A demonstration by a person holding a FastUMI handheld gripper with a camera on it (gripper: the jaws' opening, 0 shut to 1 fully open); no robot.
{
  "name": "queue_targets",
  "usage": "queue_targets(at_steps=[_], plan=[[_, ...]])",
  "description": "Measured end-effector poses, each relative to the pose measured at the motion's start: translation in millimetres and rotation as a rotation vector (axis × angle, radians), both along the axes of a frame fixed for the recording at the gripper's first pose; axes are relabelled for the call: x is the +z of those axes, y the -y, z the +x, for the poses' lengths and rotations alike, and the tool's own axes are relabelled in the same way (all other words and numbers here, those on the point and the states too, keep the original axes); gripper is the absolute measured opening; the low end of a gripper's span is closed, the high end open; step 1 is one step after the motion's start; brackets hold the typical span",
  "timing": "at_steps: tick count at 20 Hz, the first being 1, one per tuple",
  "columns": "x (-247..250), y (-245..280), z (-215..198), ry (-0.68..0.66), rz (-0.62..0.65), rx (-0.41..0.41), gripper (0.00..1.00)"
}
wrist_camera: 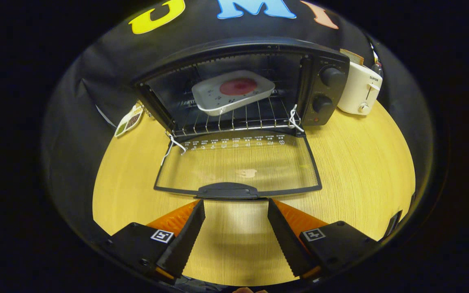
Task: Open the toaster oven, put the food inside, and close the toaster oven door.
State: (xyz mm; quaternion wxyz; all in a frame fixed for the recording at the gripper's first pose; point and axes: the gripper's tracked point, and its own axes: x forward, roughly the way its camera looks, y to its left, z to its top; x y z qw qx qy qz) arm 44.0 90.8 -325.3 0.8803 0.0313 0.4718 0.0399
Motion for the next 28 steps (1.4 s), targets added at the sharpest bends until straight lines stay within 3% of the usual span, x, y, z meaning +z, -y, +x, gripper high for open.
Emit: queue_targets(at_steps=[6, 18, 22, 28], plan=[[-27.2, 8.2, -0.1, -0.061, -0.112, 0.008, 0.99], [-33.1, -0.8, 14.6, -0.102, -0.12, -0.013, 0.99], [-18.2, 0.5, 15.1, -0.045, -0.194, 0.074, 0.99], [25.2, 1.4, 18.6, 0.049, -0.216, 0.128, 1.0]])
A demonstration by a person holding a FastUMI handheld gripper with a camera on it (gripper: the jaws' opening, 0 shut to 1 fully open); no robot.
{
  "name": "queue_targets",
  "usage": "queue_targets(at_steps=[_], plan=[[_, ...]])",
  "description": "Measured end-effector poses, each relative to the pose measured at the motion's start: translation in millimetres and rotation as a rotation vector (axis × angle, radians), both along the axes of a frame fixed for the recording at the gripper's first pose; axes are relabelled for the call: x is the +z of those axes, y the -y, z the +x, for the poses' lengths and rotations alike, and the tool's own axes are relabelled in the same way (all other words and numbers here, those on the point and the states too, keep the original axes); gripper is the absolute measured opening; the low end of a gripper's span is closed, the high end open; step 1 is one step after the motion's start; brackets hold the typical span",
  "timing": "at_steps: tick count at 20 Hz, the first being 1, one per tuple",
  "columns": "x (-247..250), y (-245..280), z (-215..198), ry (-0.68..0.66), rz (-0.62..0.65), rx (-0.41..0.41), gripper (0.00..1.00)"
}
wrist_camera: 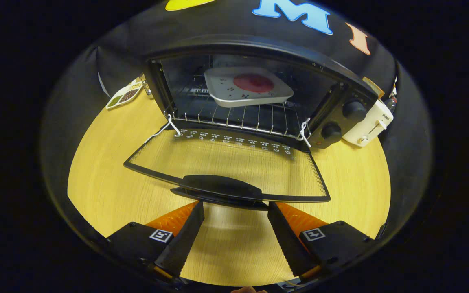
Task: Open the toaster oven, put the food inside, and close the toaster oven door.
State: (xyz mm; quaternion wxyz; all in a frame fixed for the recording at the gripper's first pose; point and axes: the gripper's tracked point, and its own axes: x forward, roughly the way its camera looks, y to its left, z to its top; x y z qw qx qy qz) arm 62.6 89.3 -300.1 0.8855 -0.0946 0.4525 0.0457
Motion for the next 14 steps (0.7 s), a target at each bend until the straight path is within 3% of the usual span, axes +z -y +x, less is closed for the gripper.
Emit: queue_targets(at_steps=[2, 5, 10, 14], plan=[[17.2, -3.4, -5.7, 0.05, -0.014, 0.023, 1.0], [55.5, -1.2, 20.3, 0.135, -0.006, 0.028, 1.0], [133.6, -5.5, 52.2, 0.314, 0.089, 0.001, 1.0], [211.1, 5.9, 64.9, 0.535, 0.085, 0.02, 0.99]])
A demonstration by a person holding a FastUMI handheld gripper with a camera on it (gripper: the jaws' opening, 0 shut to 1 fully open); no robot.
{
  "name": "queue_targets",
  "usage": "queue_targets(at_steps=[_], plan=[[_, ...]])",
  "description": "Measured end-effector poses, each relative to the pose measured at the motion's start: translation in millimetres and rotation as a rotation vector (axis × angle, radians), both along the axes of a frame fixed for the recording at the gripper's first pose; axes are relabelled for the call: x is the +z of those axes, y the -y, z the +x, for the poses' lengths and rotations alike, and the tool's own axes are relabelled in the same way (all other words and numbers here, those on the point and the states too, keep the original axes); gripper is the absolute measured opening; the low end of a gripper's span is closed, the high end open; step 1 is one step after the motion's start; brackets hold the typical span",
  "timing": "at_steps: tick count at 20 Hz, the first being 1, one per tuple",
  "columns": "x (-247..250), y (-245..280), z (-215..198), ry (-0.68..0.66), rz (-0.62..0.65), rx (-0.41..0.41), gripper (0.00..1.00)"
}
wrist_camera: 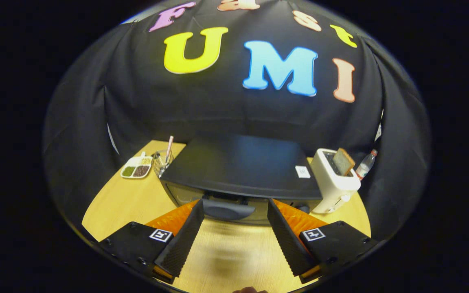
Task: Open the toaster oven, put the food inside, and close the toaster oven door.
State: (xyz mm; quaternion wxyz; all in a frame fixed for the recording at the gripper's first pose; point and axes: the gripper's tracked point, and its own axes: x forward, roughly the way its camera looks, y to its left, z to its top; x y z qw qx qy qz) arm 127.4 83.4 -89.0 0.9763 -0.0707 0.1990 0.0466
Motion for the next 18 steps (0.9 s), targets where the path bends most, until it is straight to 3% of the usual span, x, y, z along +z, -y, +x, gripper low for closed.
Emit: queue_targets(at_steps=[7, 12, 18], plan=[[113.4, 58.6, -41.3, 0.354, 0.002, -0.065, 0.97], [126.2, 122.5, -91.5, 0.462, -0.011, -0.164, 0.97], [103.0, 166.9, -117.6, 0.44, 0.031, -0.248, 0.97]])
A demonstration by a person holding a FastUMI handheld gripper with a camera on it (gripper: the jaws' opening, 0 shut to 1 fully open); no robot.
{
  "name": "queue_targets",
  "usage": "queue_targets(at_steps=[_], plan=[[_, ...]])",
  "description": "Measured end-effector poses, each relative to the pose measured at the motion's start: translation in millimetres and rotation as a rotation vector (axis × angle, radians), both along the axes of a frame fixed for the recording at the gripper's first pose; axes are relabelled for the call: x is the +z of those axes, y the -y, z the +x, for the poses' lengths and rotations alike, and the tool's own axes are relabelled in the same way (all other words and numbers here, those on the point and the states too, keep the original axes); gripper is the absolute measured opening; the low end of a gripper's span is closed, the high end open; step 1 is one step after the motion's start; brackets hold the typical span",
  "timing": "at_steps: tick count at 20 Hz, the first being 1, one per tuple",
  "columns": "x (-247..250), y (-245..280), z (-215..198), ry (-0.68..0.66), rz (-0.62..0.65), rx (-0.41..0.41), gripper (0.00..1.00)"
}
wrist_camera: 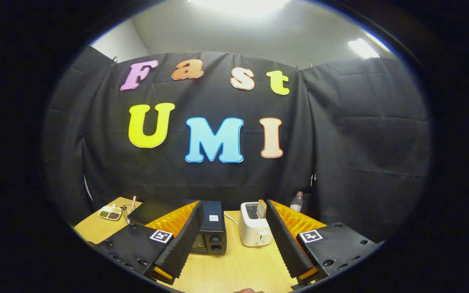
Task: Open the toaster oven, put the food inside, and close the toaster oven door.
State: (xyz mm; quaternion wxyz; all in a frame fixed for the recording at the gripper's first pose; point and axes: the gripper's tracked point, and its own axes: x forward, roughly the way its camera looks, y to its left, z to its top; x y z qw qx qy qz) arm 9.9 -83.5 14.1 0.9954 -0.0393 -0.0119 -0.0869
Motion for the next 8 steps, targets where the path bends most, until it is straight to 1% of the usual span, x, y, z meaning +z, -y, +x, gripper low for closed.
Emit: queue_targets(at_steps=[3, 8], plan=[[-1.3, 3.3, 1.0, -0.005, 0.01, -0.004, 0.97], [8.5, -12.0, 15.5, -0.001, 0.011, 0.052, 0.97]])
